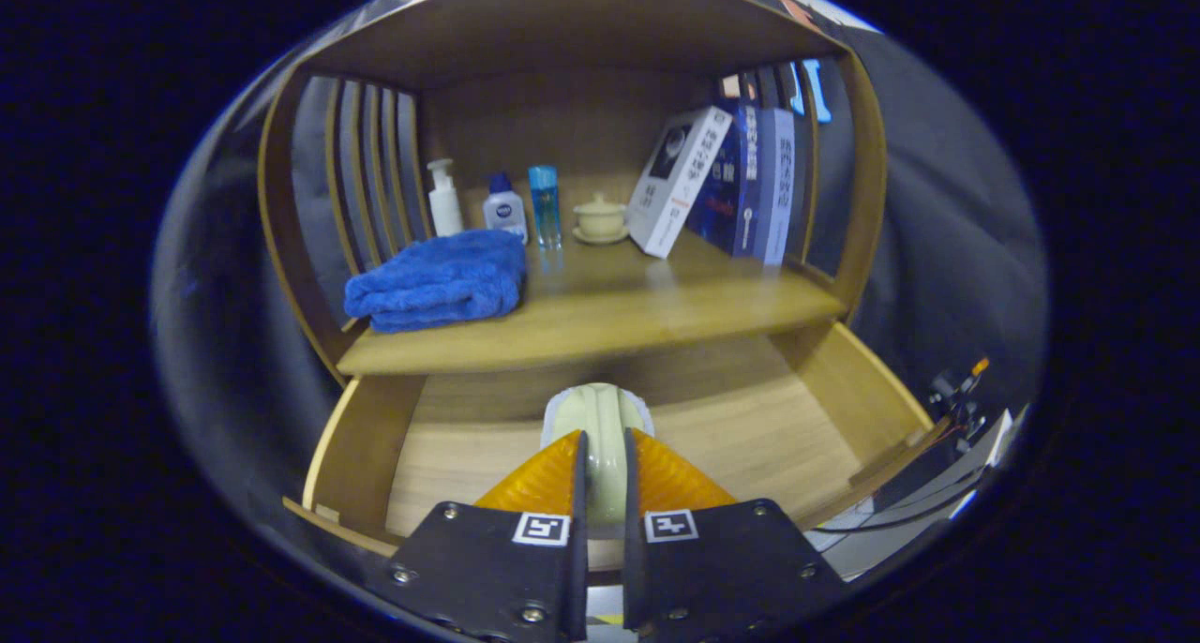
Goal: Pull open the drawer, take out the items inside it, and place them on the countertop above the cabinet.
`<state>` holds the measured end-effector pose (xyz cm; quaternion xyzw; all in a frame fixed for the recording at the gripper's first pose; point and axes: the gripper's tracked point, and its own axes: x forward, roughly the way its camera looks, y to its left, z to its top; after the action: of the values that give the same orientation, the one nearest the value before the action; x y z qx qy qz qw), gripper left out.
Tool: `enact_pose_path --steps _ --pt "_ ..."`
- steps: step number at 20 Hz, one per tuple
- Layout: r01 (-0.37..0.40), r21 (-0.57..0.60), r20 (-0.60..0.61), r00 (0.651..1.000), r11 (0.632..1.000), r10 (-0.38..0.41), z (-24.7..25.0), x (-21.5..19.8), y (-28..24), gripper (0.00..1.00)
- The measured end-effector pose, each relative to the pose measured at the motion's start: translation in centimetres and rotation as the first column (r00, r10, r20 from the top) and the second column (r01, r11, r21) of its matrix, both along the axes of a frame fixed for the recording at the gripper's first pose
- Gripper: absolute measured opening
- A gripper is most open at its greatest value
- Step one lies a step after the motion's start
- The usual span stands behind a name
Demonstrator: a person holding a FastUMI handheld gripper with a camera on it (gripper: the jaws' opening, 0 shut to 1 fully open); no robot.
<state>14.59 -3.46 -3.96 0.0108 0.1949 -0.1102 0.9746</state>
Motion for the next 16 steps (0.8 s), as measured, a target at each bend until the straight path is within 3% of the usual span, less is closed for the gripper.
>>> enact_pose_path --steps 5,10,13,16 --pt "-0.002 -0.031 0.114 0.994 1.0 0.005 7.5 -1.0 -0.4 0.15" --pt "-0.022 -0.026 0.203 0.979 0.999 0.026 13.2 0.8 -0.5 0.15" --pt "-0.026 -0.041 0.223 0.974 0.999 0.034 15.0 3.8 -0.9 0.15" --pt "-0.024 -0.057 0.153 0.988 0.998 0.032 13.4 7.7 -1.5 0.15"
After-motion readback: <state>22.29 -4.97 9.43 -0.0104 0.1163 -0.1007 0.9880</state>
